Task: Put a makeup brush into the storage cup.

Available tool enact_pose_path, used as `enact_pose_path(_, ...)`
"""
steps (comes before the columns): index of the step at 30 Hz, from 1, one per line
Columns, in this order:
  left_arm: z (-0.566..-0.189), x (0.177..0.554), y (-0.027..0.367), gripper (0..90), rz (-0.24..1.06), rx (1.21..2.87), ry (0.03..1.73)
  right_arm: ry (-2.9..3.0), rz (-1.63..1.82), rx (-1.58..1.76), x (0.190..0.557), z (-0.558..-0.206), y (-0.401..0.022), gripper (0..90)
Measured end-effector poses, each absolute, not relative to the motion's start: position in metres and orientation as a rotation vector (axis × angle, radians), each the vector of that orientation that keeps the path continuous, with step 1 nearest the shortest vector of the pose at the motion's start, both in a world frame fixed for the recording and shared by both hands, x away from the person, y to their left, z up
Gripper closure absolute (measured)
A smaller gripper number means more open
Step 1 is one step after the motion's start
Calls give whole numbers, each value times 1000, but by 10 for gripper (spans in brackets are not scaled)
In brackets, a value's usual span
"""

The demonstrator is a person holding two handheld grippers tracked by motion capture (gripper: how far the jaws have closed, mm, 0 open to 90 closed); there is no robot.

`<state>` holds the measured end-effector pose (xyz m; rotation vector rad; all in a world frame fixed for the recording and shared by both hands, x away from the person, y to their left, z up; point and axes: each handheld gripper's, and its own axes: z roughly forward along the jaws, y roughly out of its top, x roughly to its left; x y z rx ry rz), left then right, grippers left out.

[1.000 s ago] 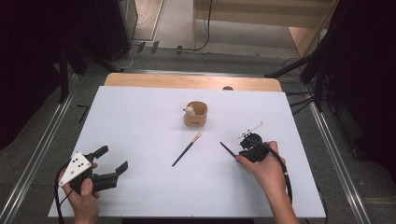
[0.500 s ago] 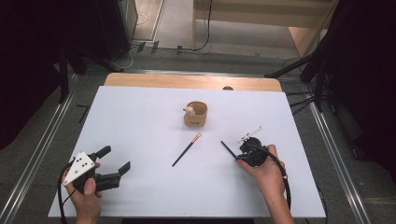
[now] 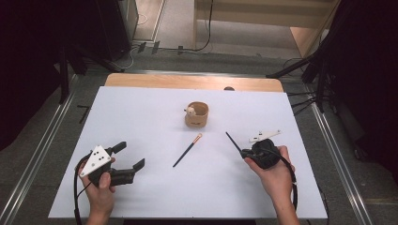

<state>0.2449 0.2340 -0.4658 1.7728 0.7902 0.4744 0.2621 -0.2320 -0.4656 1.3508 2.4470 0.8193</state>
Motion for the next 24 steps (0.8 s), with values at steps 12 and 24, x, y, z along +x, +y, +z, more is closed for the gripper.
enact_pose_path(12,-466,259,200,96,355,1809,685,2483,897,1231,255,-460,-221,847)
enact_pose_path(24,-467,255,175,99,224,1858,590,2561,929,1060,246,-455,-195,847)
